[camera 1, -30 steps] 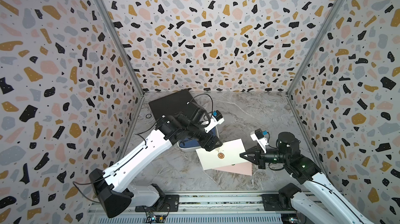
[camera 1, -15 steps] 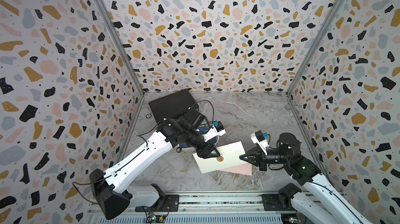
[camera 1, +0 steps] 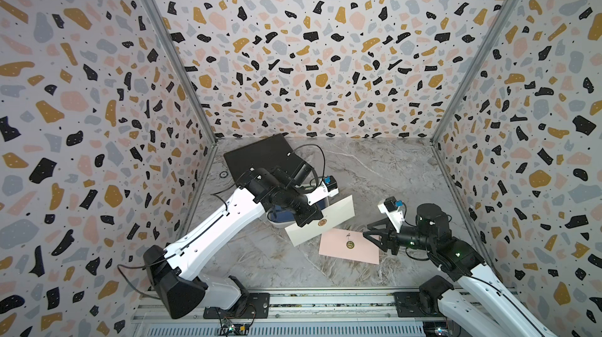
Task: Put the sealed envelopes into the storage box
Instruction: Place the envelope in the storage box.
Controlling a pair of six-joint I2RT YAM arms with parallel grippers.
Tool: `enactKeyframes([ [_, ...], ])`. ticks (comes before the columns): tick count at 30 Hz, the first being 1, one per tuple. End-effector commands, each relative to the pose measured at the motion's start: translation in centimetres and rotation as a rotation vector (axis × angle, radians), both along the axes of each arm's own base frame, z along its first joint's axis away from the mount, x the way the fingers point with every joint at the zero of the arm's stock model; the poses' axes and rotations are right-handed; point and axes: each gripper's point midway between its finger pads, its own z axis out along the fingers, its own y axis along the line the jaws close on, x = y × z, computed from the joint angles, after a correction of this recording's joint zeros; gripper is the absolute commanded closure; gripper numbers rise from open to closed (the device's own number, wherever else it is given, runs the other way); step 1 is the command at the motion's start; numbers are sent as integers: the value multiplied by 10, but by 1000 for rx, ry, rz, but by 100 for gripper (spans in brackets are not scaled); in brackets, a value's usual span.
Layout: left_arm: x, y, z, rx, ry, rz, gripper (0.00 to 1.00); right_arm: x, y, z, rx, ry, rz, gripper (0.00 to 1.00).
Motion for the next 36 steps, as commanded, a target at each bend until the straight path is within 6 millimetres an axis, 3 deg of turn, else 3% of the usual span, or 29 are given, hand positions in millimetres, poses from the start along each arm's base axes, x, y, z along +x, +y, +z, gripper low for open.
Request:
enactKeyframes([
  [1,26,27,1,192,-185,-63,100,7,-13,-13,-71,-22,-83,54],
  [8,85,74,-25,438,-221,-37,100,6,-13,-20,-70,8,-89,55],
  [12,106,77,-31,308,-167,-61,100,6,-13,-20,-58,5,-93,55],
  [15,110,70,-33,181,-159,-107,100,6,-14,-20,-59,2,-96,55],
  [21,116,61,-57,125,-98,-155,100,6,-14,-22,-58,6,-99,55],
  [26,125,71,-84,168,-71,-175,100,6,-14,-22,-58,1,-96,55],
  [36,139,84,-119,187,-21,-201,100,8,-14,-24,-60,8,-109,56],
])
